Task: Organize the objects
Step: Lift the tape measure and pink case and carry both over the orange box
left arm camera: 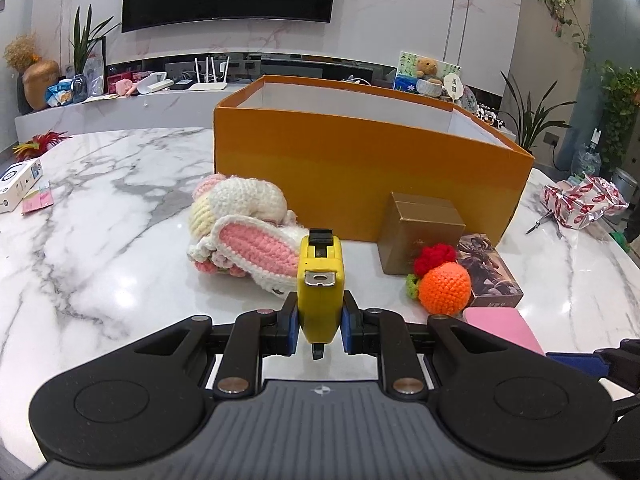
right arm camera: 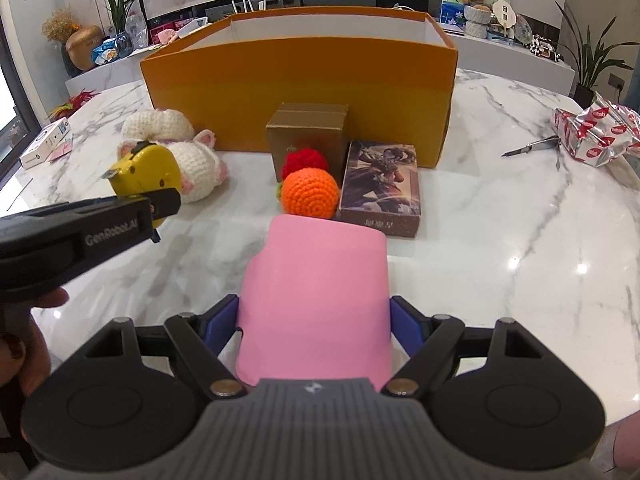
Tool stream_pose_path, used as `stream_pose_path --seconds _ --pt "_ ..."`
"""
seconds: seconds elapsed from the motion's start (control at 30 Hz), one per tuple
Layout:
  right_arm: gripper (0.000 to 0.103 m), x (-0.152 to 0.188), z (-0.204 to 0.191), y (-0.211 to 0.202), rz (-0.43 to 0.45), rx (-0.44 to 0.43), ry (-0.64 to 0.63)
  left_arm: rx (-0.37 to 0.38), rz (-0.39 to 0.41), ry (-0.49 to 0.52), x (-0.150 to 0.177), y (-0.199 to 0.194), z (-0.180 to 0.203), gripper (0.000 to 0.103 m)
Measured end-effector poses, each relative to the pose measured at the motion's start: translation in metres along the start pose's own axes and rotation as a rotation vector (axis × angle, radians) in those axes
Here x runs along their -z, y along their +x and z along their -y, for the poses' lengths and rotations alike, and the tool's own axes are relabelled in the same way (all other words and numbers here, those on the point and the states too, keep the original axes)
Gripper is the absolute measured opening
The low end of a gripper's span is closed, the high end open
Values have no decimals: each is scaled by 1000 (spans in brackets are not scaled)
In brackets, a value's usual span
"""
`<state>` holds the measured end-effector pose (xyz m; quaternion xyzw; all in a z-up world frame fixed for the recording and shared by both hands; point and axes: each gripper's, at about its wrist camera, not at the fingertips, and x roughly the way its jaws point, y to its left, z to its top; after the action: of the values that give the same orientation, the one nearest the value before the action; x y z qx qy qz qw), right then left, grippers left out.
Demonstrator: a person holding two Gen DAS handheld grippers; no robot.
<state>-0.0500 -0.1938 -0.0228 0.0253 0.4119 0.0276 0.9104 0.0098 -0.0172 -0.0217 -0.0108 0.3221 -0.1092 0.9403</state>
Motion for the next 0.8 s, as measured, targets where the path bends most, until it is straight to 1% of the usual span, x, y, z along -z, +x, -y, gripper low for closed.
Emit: stream_pose_path --seconds 0.37,0.53,0.7,0.8 --pt "81 0 4 -12 21 0 10 4 27 6 -2 -14 -1 22" --pt "81 -2 5 -16 32 2 11 4 24 14 -2 -18 -1 22" --pt "81 -3 4 -23 48 5 7 -5 39 36 -1 -24 0 22" --pt "81 -3 4 -25 54 9 0 -8 35 31 -1 -24 -2 22"
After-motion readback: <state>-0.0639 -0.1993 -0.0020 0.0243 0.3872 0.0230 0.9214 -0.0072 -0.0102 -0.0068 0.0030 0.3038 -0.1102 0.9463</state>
